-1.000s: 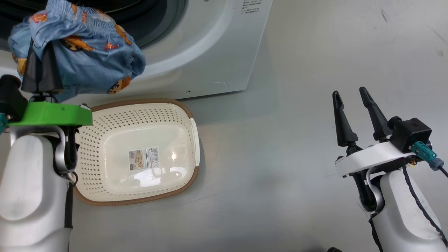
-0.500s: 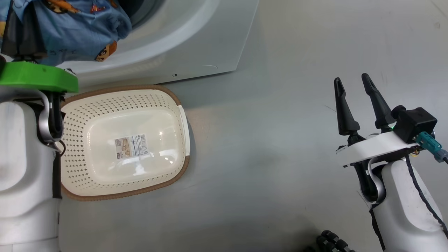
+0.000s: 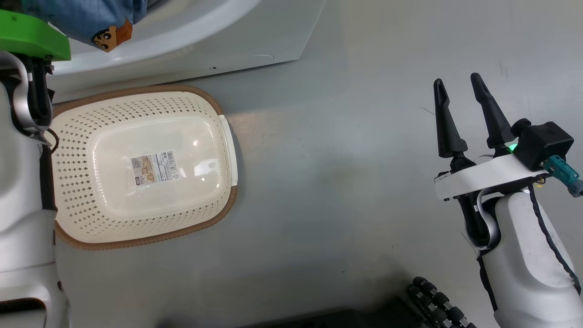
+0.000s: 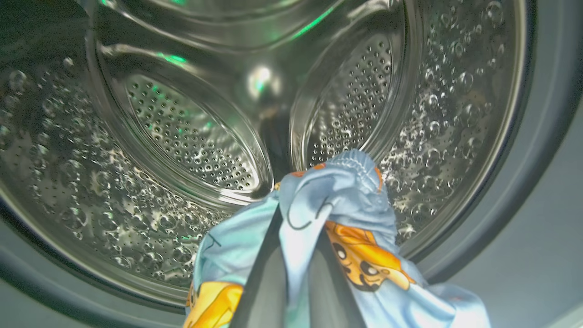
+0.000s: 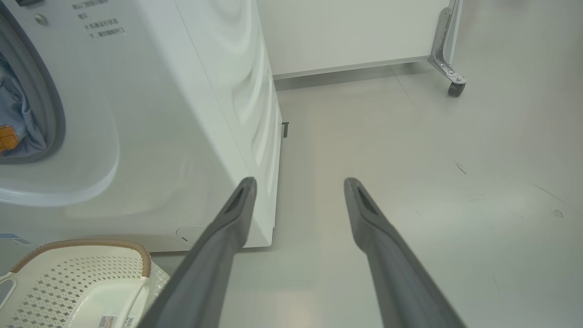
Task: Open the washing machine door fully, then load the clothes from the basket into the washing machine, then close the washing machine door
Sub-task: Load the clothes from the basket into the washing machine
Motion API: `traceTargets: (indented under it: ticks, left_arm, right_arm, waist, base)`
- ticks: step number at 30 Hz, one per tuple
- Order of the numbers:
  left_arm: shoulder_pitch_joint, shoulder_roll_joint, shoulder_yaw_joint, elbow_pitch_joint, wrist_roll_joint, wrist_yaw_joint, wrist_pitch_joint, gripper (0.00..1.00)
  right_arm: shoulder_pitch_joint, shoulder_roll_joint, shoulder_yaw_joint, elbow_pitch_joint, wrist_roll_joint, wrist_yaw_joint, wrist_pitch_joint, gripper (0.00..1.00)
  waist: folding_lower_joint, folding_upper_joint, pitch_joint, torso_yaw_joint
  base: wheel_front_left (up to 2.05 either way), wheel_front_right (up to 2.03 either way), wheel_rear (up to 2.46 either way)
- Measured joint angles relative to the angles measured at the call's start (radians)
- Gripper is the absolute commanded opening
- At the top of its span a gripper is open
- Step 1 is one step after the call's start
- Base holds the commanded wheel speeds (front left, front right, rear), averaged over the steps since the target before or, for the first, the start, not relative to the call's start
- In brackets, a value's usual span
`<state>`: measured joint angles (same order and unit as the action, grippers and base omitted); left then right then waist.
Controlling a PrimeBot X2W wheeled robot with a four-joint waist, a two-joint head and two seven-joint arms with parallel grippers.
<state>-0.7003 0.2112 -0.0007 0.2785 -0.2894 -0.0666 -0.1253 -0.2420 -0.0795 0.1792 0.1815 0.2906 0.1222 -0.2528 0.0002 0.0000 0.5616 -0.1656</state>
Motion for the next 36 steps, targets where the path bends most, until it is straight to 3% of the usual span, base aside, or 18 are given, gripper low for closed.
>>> traceTargets:
  ticks: [25,36]
  left_arm:
    - [-0.313,0.025,-0.067,0.143,-0.011,-0.03,0.193,0.0]
    - [-0.441,0.033,-0.077,0.191,-0.004,-0.038,0.213,0.0]
  right_arm:
    - [-0.042,0.017,0.016,0.001,0.017,0.0,0.0,1.0]
    - [-0.069,0.019,0.03,0.001,0.018,0.0,0.0,1.0]
  waist:
    - [-0.0001,0.0,0.132,-0.018]
    - [-0.0002,0.0,0.198,-0.026]
  base:
    - [0.0,0.0,0.0]
    - [0.0,0.0,0.0]
